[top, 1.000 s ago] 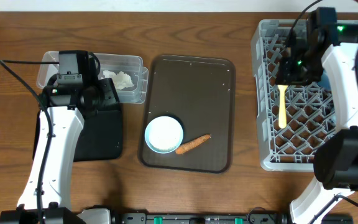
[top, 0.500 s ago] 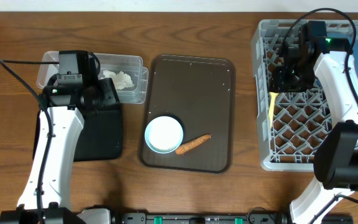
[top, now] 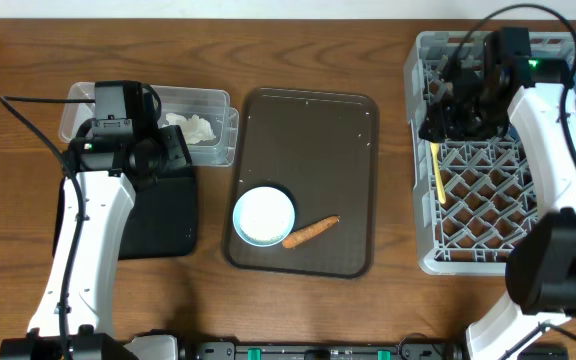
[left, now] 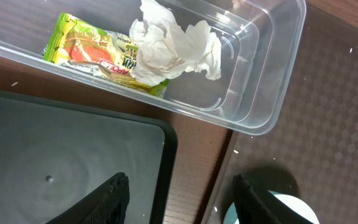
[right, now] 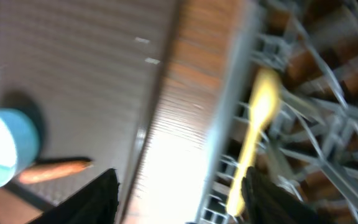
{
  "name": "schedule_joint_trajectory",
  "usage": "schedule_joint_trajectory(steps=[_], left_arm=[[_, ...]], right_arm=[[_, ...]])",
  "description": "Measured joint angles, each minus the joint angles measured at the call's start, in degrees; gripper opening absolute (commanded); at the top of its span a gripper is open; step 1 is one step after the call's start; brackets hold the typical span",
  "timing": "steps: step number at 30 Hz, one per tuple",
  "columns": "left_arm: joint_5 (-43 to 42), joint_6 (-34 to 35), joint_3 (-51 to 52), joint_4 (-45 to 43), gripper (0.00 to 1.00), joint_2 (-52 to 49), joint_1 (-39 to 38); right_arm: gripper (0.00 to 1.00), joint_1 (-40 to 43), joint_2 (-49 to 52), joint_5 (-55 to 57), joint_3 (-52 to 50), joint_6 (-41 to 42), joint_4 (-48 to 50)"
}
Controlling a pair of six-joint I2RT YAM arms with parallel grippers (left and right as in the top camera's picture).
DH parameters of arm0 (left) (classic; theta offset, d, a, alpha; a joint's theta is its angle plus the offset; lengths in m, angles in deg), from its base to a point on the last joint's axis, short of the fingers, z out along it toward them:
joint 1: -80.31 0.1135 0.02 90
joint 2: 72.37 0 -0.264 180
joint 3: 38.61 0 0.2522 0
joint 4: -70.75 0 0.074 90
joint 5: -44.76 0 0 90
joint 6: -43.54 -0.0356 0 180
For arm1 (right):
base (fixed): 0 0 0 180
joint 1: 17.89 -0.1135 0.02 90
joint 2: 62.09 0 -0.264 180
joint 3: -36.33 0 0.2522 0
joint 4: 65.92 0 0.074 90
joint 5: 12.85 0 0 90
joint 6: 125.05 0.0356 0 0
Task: Sort waste into correct bins and load items into the dishwasher rack
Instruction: 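Carry the yellow spoon with the right gripper and drop it in the rack, then raise the right arm aside and grasp the rice bowl with the left gripper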
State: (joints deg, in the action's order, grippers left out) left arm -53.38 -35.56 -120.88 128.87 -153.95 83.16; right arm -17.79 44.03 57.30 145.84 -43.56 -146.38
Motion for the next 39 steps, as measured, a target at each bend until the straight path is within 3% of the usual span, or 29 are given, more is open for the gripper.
schedule_joint_trajectory(steps=[8,13,25,39], left_arm=[[-0.04,0.0,0.0,0.0,0.56,0.0,-0.02],[-0.76,-0.26,0.0,0.2,0.56,0.0,-2.08],[-1.62,1.44,0.0,0.31,0.56,-1.51,-17.53],[-2.01,10.29,0.0,0.17,0.56,-15.85,-30.73]], right_arm=[[0.7,-12.98,-1.16,-1.53,0.85,-3.87,0.17],[0.79,-17.66,-0.7,1.7,0.85,-2.25,3.72],[0.8,-18.1,-0.7,4.94,0.85,0.04,5.29],[0.81,-14.69,-0.7,12.68,0.85,7.08,5.88]])
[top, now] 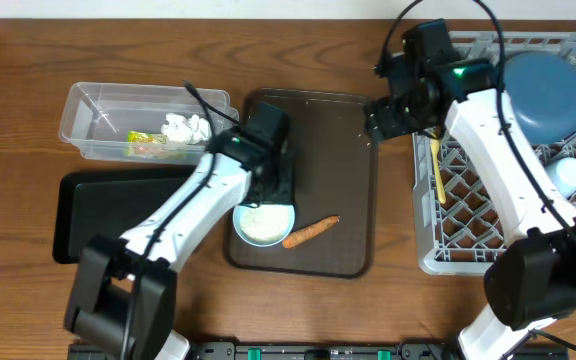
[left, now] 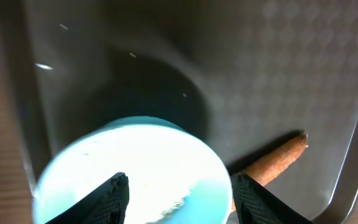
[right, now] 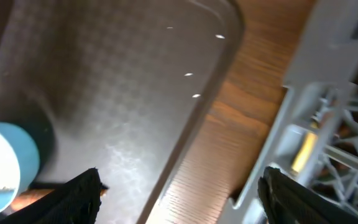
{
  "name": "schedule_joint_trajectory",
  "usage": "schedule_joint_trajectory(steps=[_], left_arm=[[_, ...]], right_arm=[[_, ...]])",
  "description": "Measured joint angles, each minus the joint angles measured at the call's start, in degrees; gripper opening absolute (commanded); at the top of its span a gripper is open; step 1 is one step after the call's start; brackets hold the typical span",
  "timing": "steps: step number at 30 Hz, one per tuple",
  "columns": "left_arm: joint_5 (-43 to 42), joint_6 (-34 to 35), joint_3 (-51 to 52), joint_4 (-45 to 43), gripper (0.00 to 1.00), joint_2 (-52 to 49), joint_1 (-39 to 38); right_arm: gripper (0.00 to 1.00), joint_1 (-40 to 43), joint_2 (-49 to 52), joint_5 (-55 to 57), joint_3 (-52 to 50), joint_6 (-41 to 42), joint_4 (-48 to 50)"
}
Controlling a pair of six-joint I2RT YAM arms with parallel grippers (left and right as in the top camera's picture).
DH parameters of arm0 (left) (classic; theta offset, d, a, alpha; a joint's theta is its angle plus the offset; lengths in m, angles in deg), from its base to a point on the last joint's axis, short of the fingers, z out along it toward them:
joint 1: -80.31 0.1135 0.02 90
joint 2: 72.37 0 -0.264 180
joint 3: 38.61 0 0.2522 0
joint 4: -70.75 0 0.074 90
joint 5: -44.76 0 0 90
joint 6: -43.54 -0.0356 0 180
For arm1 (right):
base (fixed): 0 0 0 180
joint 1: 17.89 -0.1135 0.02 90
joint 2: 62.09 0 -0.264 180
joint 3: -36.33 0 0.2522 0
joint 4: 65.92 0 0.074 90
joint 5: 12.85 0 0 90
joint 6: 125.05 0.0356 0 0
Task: Sort waste into correct bins and load items into the dishwasher rack
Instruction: 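Raise the right arm aside and grasp the rice bowl with the left gripper, then carry the rice bowl left and tip the rice onto the black tray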
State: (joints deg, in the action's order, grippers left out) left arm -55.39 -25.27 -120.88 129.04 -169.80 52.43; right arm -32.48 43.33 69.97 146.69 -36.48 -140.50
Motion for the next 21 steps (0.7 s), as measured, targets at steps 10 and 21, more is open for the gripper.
schedule_joint_trajectory(steps=[10,21], left_arm=[[0.0,3.28,0.0,-4.04,0.55,-4.35,-4.96],[1.22,4.55,0.0,-4.94,0.33,-8.39,-7.17]], right_arm=[[0.81,1.4,0.0,0.9,0.0,1.01,-0.02],[0.81,1.42,0.0,1.05,0.0,1.03,-0.04]])
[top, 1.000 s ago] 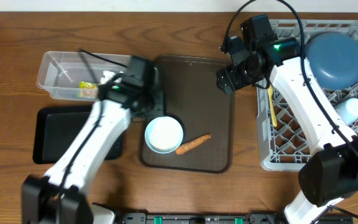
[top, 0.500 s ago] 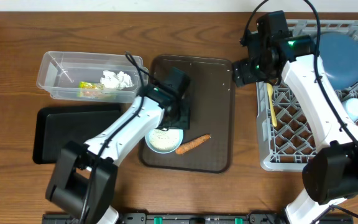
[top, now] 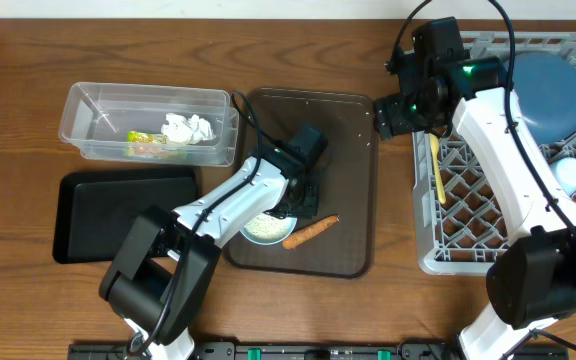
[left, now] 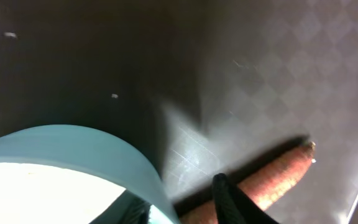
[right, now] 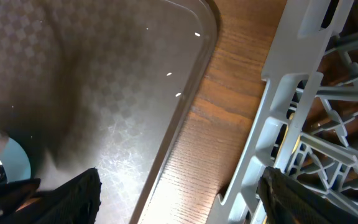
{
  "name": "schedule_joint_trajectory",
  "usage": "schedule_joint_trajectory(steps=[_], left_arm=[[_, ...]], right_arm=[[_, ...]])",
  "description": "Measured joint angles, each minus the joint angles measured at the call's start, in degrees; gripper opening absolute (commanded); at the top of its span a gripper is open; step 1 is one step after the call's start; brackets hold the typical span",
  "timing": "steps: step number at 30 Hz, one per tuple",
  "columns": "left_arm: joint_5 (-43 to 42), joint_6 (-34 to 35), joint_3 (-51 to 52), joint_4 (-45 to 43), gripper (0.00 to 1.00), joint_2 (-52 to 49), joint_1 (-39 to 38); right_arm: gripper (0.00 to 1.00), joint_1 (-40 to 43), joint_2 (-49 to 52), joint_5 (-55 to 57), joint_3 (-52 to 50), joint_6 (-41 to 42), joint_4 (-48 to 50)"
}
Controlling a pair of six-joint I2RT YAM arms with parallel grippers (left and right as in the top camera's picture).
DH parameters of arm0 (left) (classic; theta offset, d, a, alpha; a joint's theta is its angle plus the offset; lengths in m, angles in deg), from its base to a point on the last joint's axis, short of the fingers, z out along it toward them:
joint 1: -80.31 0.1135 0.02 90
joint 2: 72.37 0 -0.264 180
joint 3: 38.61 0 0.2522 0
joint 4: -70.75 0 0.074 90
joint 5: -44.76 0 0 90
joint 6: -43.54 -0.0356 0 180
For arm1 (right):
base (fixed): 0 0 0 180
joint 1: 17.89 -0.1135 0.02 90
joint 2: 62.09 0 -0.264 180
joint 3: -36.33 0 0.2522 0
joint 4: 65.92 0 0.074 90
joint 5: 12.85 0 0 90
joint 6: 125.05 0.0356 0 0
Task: Sort waste into correct bins and load items into the dishwasher rack
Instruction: 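Carry the rice bowl left and tip the rice onto the black tray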
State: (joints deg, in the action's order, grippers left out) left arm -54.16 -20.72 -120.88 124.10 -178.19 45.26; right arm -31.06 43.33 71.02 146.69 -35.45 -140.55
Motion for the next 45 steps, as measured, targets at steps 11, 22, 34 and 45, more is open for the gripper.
schedule_joint_trajectory(steps=[11,22,34,45], left_arm=[[6.19,0.24,0.0,-0.26,0.19,0.0,0.0],[7.65,0.22,0.0,-0.85,0.06,0.04,-0.02],[9.27,-0.26,-1.09,3.76,0.06,1.42,-0.04],[9.05,-2.01,-1.66,6.84,0.06,12.13,3.91]], right_arm=[[0.81,0.0,0.0,0.0,0.0,0.0,0.02],[0.81,0.0,0.0,0.0,0.0,0.0,-0.22],[0.81,0.0,0.0,0.0,0.0,0.0,-0.37],[0.81,0.0,0.0,0.83,0.0,0.0,-0.37]])
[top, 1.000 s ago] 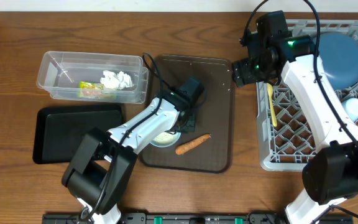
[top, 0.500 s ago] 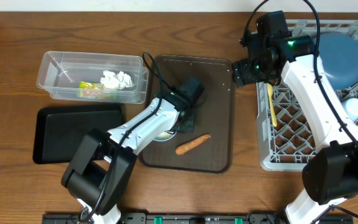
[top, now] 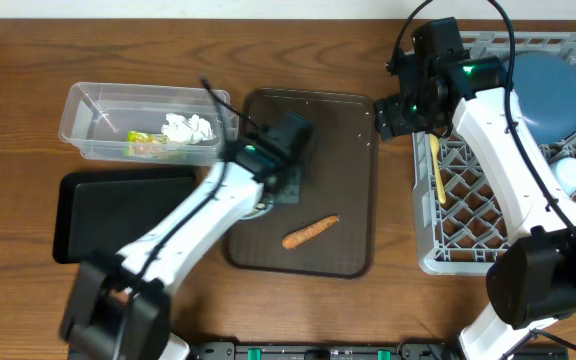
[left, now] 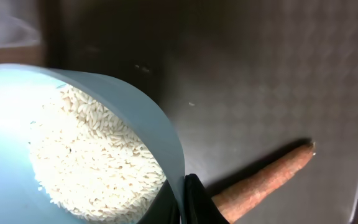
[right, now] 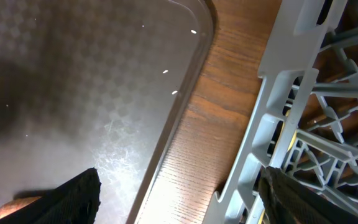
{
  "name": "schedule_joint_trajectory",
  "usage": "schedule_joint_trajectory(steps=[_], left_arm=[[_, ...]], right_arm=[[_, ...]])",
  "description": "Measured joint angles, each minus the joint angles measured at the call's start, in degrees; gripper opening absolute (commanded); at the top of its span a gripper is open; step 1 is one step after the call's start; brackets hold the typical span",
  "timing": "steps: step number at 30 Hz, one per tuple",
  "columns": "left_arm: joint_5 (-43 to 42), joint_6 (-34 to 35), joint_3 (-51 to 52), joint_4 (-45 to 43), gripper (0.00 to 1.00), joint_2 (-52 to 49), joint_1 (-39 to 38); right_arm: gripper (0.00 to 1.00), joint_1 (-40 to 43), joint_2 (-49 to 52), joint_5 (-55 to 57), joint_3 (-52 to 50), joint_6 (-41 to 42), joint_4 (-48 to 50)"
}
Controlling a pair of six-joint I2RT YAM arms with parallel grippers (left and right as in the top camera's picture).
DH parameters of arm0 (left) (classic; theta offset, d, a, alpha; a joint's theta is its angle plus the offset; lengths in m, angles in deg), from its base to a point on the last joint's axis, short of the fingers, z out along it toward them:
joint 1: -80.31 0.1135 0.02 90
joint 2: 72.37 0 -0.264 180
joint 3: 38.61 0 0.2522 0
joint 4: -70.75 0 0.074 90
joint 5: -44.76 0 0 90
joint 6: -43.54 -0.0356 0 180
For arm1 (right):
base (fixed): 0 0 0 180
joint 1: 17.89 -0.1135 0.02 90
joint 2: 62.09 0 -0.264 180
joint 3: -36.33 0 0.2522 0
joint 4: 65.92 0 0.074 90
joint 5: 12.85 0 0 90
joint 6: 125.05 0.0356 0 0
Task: Sort waste into correct bins and load items into the dishwasher rack
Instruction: 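Carry the rice bowl left and tip the rice onto the black tray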
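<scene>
A light blue bowl with white rice in it hangs over the dark brown serving tray. My left gripper is shut on the bowl's rim. In the overhead view my left gripper covers most of the bowl. An orange carrot lies on the tray's front half; the left wrist view has the carrot just right of the bowl. My right gripper stands open over the gap between tray and dishwasher rack, holding nothing.
A clear bin at the back left holds a crumpled tissue and a green wrapper. A black tray lies in front of it. In the rack are a yellow spoon and a blue dish.
The bowl stood on the tray touching the carrot with my left fingers at its rim. Now my left gripper is shut on that rim and the bowl is off the tray, shifted up-left.
My left gripper hung open over the black tray and clear bin, my right over the rack by the yellow spoon. Then my left was open above the bowl and my right at the tray's corner. My left closed in on the rim and now holds the bowl.
</scene>
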State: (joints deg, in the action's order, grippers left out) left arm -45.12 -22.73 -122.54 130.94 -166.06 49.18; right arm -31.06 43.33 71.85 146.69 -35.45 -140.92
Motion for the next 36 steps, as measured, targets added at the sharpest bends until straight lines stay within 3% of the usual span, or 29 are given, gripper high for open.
schedule_joint_trajectory(steps=[8,22,31,36], left_arm=[[-4.83,-2.67,-0.04,2.1,0.06,4.66,14.69],[-34.58,-14.67,2.54,1.66,0.06,4.66,47.67],[-56.19,-18.27,10.95,-5.75,0.06,4.66,64.04],[-63.98,-18.69,16.02,-9.64,0.06,4.66,69.59]], right_arm=[[0.82,0.0,0.0,0.22,0.0,0.0,0.0],[0.82,0.0,0.0,0.24,0.0,0.0,0.0],[0.82,0.0,0.0,0.24,0.0,0.0,-0.02],[0.82,0.0,0.0,0.24,0.0,0.0,-0.02]])
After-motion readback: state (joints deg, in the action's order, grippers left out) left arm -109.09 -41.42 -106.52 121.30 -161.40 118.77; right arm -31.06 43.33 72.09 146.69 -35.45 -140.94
